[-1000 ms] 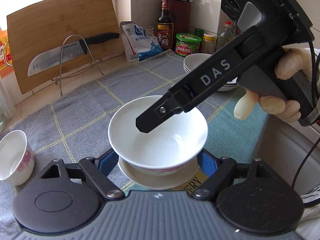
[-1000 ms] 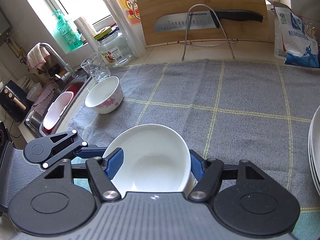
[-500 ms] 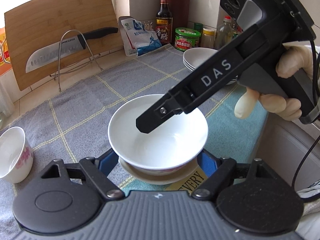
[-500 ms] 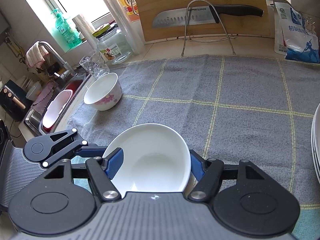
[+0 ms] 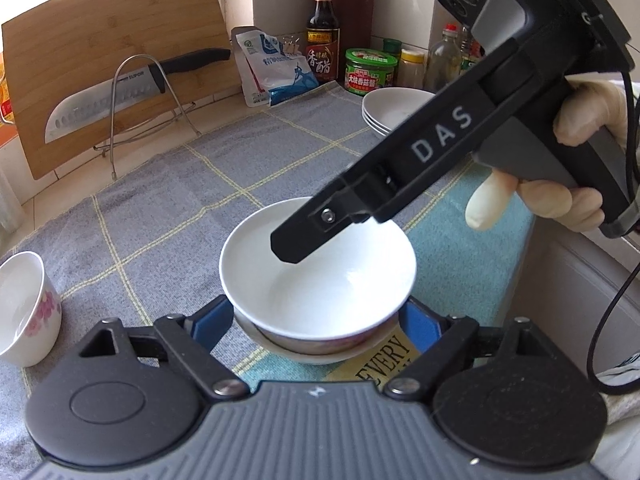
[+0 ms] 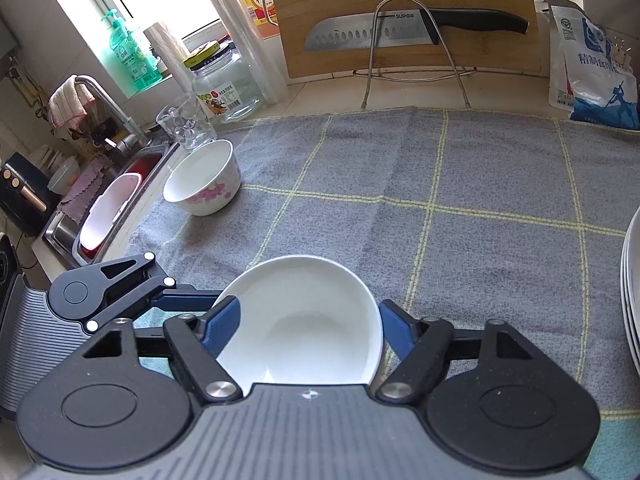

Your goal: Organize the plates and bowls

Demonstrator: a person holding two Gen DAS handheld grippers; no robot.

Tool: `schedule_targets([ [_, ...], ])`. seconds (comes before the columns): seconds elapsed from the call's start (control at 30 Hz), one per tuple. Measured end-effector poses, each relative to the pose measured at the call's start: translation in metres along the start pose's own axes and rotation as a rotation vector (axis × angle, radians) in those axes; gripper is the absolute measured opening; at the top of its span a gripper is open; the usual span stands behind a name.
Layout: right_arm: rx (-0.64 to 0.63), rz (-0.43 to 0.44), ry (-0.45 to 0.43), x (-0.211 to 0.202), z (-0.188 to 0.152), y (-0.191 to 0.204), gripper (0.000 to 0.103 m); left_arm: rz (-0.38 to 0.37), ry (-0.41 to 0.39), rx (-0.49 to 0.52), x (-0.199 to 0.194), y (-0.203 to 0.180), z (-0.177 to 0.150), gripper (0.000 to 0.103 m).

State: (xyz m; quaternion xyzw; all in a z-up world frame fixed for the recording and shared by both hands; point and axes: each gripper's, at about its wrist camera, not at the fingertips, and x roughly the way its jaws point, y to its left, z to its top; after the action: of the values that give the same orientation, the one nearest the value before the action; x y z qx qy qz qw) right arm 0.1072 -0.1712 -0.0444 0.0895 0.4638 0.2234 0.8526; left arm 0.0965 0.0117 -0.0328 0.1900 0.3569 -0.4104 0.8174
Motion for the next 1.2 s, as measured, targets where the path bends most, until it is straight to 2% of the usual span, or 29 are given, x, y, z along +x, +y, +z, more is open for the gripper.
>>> schedule_targets([
  [0.23, -0.051, -0.008, -0.029, -0.007, 0.008, 0.01, 0.094, 0.016, -0.002, 0.015, -0.009, 0.004, -0.008, 0.091],
  [0.43, -0.138, -0.022, -0.045, -0.004, 0.019, 0.028, 0.103, 0.045, -0.031, -0.039, -0.026, 0.022, -0.018, 0.091],
  [0.7, -0.247, 0.006, -0.019, 0.019, 0.04, 0.059, 0.103, 0.182, -0.067, -0.165, -0.041, 0.062, -0.039, 0.091],
  [0.97, -0.363, 0.029, 0.011, 0.051, 0.071, 0.092, 0.103, 0.397, -0.106, -0.275, -0.049, 0.113, -0.059, 0.091],
  [1.07, -0.398, 0.032, 0.023, 0.066, 0.084, 0.104, 0.103, 0.448, -0.117, -0.314, -0.046, 0.132, -0.065, 0.091],
  [1.2, -0.432, 0.04, 0.044, 0.086, 0.102, 0.115, 0.103, 0.479, -0.127, -0.342, -0.04, 0.153, -0.07, 0.091],
])
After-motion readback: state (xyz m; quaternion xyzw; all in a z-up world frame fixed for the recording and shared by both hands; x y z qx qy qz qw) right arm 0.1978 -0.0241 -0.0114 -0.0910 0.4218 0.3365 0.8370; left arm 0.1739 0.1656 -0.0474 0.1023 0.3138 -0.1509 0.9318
